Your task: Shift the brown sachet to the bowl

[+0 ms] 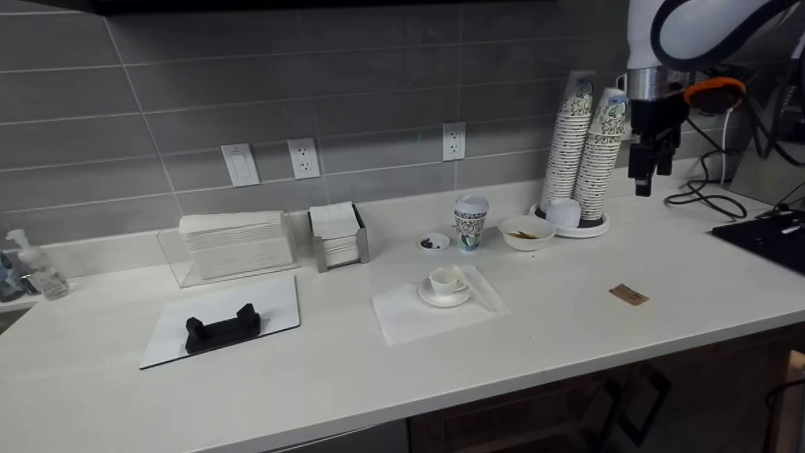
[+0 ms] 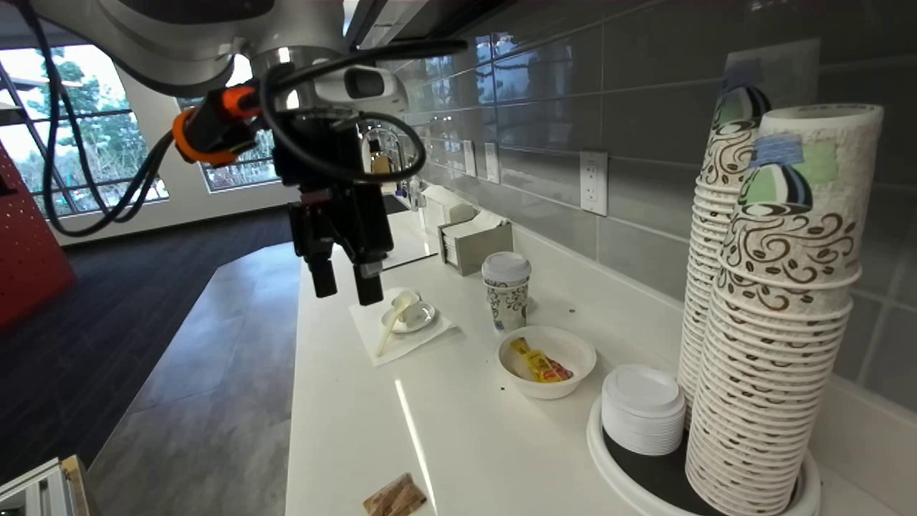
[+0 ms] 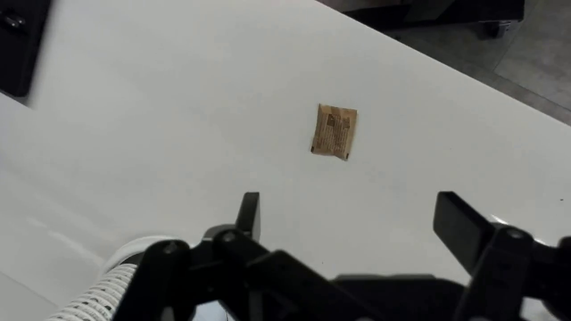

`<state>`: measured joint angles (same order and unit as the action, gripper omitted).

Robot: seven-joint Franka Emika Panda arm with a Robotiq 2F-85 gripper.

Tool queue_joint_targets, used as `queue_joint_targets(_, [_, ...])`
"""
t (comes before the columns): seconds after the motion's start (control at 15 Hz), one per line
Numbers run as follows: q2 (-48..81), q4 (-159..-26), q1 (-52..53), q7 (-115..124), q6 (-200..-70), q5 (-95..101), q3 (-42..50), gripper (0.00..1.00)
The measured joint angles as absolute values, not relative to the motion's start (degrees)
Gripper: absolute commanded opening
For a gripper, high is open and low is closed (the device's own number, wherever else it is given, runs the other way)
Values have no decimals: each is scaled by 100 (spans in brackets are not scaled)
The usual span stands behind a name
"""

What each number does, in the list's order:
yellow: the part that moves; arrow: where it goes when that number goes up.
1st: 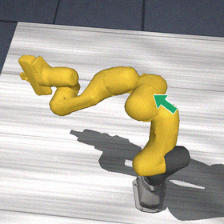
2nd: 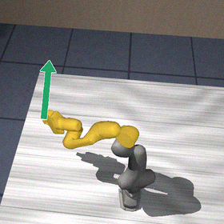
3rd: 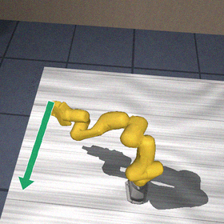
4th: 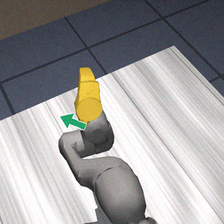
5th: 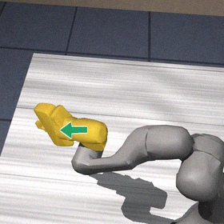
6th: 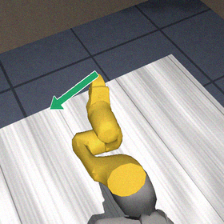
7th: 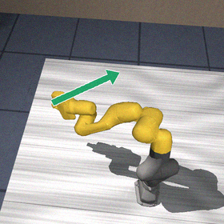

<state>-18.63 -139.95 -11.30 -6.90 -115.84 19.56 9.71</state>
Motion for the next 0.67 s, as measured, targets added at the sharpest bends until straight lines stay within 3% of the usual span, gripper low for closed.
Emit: queue_joint_targets(0.67, [-1759, -15402, -1374, 973, -13061, 2176, 873, 100])
